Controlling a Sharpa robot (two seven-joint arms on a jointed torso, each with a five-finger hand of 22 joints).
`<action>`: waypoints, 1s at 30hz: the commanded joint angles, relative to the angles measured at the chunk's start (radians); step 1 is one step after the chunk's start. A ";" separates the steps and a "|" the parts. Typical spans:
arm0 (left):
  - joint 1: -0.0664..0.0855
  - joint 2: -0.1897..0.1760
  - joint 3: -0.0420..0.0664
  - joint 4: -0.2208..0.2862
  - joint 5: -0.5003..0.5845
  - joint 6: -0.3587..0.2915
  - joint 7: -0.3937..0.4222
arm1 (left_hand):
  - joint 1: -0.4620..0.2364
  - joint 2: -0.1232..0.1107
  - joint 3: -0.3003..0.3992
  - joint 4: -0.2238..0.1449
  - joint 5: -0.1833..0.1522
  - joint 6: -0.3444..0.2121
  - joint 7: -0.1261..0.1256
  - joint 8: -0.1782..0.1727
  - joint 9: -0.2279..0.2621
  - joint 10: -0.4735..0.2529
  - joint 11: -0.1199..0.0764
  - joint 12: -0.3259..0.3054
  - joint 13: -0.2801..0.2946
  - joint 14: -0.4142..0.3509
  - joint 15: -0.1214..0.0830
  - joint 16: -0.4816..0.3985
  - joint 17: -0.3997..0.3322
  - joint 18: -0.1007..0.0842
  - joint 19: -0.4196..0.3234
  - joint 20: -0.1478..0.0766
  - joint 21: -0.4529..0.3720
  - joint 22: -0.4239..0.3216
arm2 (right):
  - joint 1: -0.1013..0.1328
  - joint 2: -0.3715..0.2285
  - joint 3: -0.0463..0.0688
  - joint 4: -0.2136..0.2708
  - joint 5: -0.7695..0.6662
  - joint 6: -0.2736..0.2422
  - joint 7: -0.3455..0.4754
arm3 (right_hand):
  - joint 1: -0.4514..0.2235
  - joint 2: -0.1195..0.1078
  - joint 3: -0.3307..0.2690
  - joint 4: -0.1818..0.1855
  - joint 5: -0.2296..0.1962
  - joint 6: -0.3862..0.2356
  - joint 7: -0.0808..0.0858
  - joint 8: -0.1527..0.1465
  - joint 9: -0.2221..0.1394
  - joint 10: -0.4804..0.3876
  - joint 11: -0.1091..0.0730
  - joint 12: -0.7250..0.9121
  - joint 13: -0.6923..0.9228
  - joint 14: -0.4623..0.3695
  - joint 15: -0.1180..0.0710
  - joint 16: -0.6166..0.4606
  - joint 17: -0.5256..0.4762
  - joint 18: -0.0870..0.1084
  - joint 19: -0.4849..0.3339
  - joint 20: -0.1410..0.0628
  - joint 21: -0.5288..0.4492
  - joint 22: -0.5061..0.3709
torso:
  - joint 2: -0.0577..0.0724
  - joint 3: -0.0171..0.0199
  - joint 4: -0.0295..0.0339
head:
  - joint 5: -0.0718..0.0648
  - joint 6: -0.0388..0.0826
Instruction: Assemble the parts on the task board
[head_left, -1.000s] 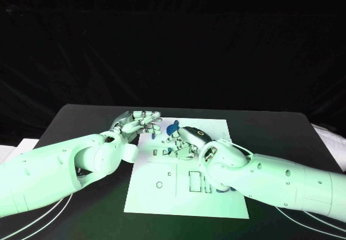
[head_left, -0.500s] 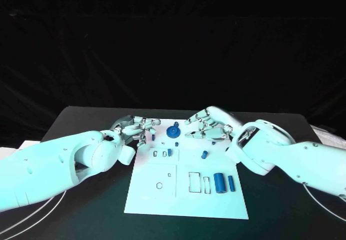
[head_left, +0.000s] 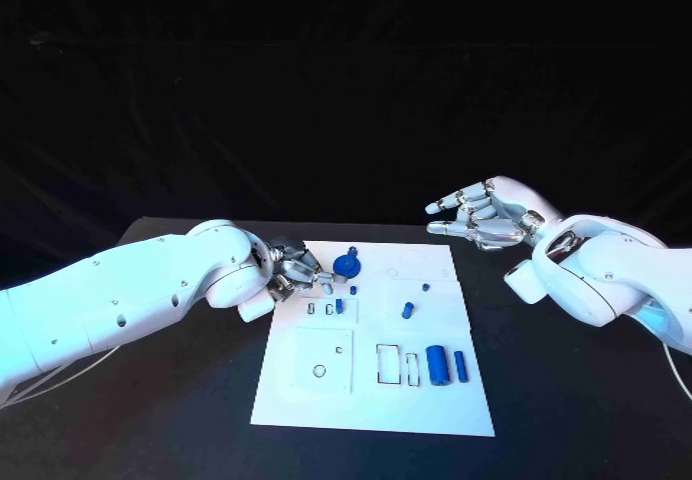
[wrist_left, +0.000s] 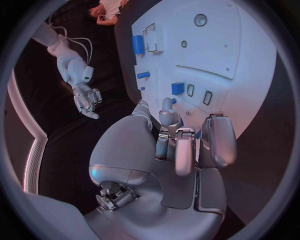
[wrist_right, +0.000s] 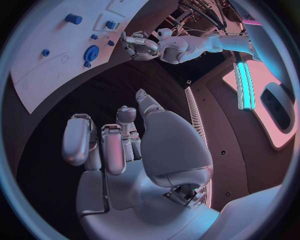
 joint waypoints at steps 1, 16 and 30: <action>0.009 0.025 0.001 -0.011 -0.185 0.090 -0.150 | -0.001 0.013 -0.021 0.001 -0.010 -0.018 -0.001 0.047 0.039 0.016 -0.010 0.055 0.054 0.104 -0.012 0.002 0.263 -0.024 0.030 -0.008 0.023 0.031 | 0.001 0.001 0.000 -0.006 0.045 0.045 0.027 | 0.008 0.001 -0.001 -0.006 0.006 0.004 0.001 0.003 0.000 0.004 0.000 0.005 0.000 0.056 0.002 -0.009 0.037 0.013 -0.010 0.001 -0.009 -0.010 | -0.001 -0.0001 -0.0021 | 0.003 0.003; 0.042 0.132 -0.003 -0.094 -0.279 0.132 -0.214 | -0.067 0.036 -0.134 0.003 -0.036 -0.086 -0.028 0.232 0.222 0.052 -0.030 0.167 0.171 0.104 -0.027 0.002 0.263 -0.035 0.042 -0.026 0.075 0.104 | 0.002 0.010 -0.001 -0.028 0.008 0.062 0.002 | 0.005 -0.003 -0.013 -0.005 0.007 0.006 0.000 0.006 0.000 0.019 0.000 0.032 0.018 0.055 0.002 -0.012 0.035 0.014 -0.013 0.001 -0.013 -0.015 | 0.001 0.0001 -0.0011 | 0.006 -0.015; 0.047 0.195 -0.010 -0.156 -0.283 0.223 -0.221 | -0.067 0.048 -0.155 0.002 -0.036 -0.103 -0.032 0.265 0.264 0.063 -0.035 0.186 0.192 0.104 -0.030 0.002 0.263 -0.039 0.047 -0.030 0.089 0.125 | 0.002 0.020 -0.003 -0.038 0.003 0.069 -0.010 | 0.002 -0.002 -0.018 -0.003 0.008 0.007 0.000 0.007 0.000 0.018 0.000 0.030 0.015 0.054 0.001 -0.014 0.032 0.015 -0.016 0.000 -0.017 -0.021 | 0.002 0.0004 -0.0016 | 0.012 -0.030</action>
